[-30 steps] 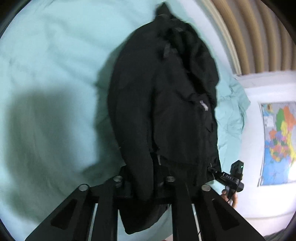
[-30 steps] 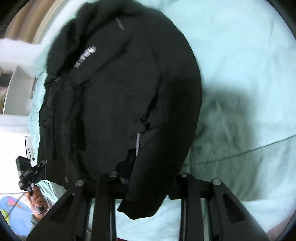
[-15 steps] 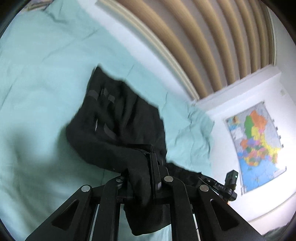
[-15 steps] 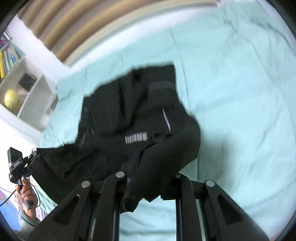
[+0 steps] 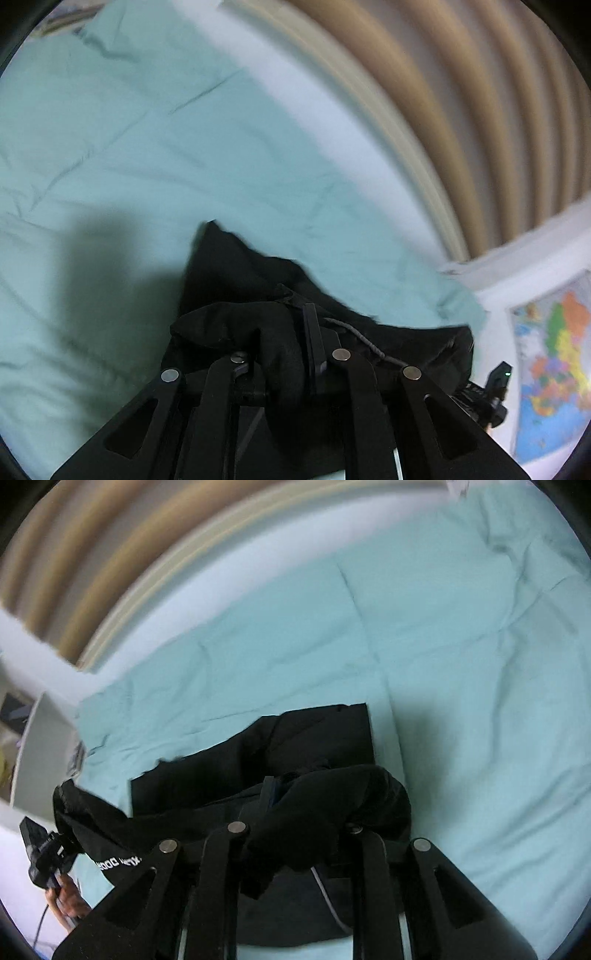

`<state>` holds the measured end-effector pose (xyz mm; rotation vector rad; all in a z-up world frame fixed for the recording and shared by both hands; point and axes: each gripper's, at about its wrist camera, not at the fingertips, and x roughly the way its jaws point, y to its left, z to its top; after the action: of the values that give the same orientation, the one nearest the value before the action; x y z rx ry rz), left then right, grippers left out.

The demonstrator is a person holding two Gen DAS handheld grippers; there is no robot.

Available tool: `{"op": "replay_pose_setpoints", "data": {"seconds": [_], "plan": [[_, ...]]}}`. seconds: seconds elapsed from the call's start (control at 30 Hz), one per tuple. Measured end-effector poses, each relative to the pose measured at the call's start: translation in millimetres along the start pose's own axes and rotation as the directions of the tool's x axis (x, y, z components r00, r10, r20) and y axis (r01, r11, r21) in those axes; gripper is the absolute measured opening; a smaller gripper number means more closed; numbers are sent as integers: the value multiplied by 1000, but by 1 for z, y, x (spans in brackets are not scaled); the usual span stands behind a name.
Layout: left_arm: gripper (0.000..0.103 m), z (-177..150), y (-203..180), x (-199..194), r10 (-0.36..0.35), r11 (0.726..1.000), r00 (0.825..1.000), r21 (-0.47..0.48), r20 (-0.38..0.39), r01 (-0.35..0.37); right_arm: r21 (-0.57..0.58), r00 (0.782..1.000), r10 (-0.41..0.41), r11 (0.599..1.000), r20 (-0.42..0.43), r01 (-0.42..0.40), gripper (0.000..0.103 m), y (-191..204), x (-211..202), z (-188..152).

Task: Fold large clothes

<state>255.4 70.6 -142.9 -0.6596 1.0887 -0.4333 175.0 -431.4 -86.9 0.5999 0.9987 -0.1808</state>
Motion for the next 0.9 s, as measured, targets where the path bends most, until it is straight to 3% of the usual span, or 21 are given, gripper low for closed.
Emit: {"op": "replay_pose_setpoints", "data": {"seconds": [0.13,0.27,0.4,0.53,0.63,0.7,0.8,0.9], "plan": [[16,4,33,74,87,994,989,-53,-117,-94,58,991,-31,998,-134,39,25,-18,96,10],[17,0,46,104,114,993,986,-17,-125,-117,88,981,-23,995,-193,41,27,-28,150,6],[18,4,37,98,132,991,979,54,-155,-125,86,978,-8,996,-209,27,28,-27,151,11],[18,11,24,70,135,985,977,125,-164,-115,74,982,37,997,-187,-23,31,-23,122,15],[21,18,15,29,42,990,987,140,-157,-19,91,986,97,992,-138,-85,35,-24,85,17],[25,21,12,-3,-82,989,983,112,-164,101,105,984,140,986,-107,-129,36,-27,62,17],[32,23,11,-36,-229,967,954,63,-195,246,109,978,194,977,-73,-185,37,-28,35,13],[55,20,6,-59,-307,941,928,78,-212,329,107,973,223,971,-63,-216,37,-27,17,8]]}}
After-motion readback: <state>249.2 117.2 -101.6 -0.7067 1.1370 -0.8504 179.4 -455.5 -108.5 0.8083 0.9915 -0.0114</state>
